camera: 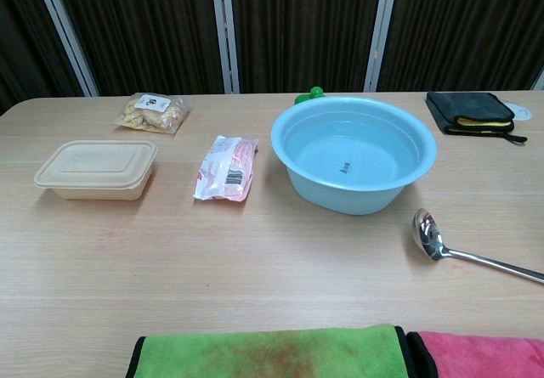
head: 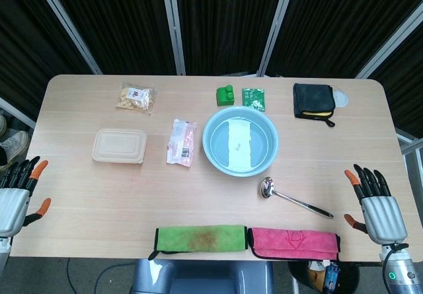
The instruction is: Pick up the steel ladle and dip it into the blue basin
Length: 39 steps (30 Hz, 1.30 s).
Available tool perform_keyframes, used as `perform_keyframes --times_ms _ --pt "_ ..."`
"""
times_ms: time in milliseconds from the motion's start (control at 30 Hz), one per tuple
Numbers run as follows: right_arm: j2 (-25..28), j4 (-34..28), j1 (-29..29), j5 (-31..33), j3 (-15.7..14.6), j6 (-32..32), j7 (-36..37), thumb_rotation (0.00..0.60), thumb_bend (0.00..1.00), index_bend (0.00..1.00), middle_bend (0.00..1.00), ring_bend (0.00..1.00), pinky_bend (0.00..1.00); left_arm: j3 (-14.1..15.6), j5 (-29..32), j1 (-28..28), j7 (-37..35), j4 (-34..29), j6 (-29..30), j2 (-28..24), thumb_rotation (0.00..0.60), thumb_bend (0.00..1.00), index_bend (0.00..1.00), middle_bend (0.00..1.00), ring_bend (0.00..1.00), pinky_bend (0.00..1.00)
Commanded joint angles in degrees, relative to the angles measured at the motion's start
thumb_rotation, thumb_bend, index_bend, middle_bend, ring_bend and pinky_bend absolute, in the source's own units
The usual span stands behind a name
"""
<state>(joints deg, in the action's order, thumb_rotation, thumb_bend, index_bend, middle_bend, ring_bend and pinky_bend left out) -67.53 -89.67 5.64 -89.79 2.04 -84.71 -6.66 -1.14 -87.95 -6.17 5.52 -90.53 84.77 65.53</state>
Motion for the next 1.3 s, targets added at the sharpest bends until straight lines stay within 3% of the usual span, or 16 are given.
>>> perform_keyframes --times_ms 33,300,467,767,1067,1300 --pt "0.02 -0.11 0.04 0.19 -0.01 0.23 -0.16 0.6 0.09 0.0 0.0 0.0 0.0 -0.02 -0.16 0.01 -0.14 0.16 0.19 0.1 0.6 0.35 0.06 0.0 0.0 0.0" --pt "-0.1 -0.58 0.77 1.8 -0.01 2.74 -0.76 0.6 0.09 0.01 0.0 0.0 0.0 0.46 -2.56 0.19 -1.87 0.66 1.77 -0.03 0.6 0.35 0.07 0.0 0.0 0.0" --pt "0.77 -2.07 5.39 3.11 0.11 11.22 -6.29 0.6 0.09 0.29 0.0 0.0 0.0 1.14 -4.52 -0.18 -5.23 1.87 1.92 -0.2 0.6 0.35 0.06 0.0 0.0 0.0" --pt "3.26 -8.58 10.89 9.07 0.36 23.15 -8.49 0.6 0.09 0.47 0.0 0.0 0.0 1.11 -4.19 -1.28 -8.11 2.27 0.02 -0.73 0.6 0.35 0.06 0.0 0.0 0.0" --pt "0.52 -5.87 13.99 16.16 1.04 29.68 -7.86 0.6 0.15 0.53 0.0 0.0 0.0 1.81 -4.89 -1.42 -11.05 2.27 -0.22 -1.5 0.6 0.35 0.06 0.0 0.0 0.0" --pt "-3.71 -0.67 16.27 20.09 2.05 32.43 -6.7 0.6 0.19 0.52 0.0 0.0 0.0 2.37 -5.97 -1.94 -12.92 2.69 -0.65 -1.94 0.6 0.35 0.06 0.0 0.0 0.0"
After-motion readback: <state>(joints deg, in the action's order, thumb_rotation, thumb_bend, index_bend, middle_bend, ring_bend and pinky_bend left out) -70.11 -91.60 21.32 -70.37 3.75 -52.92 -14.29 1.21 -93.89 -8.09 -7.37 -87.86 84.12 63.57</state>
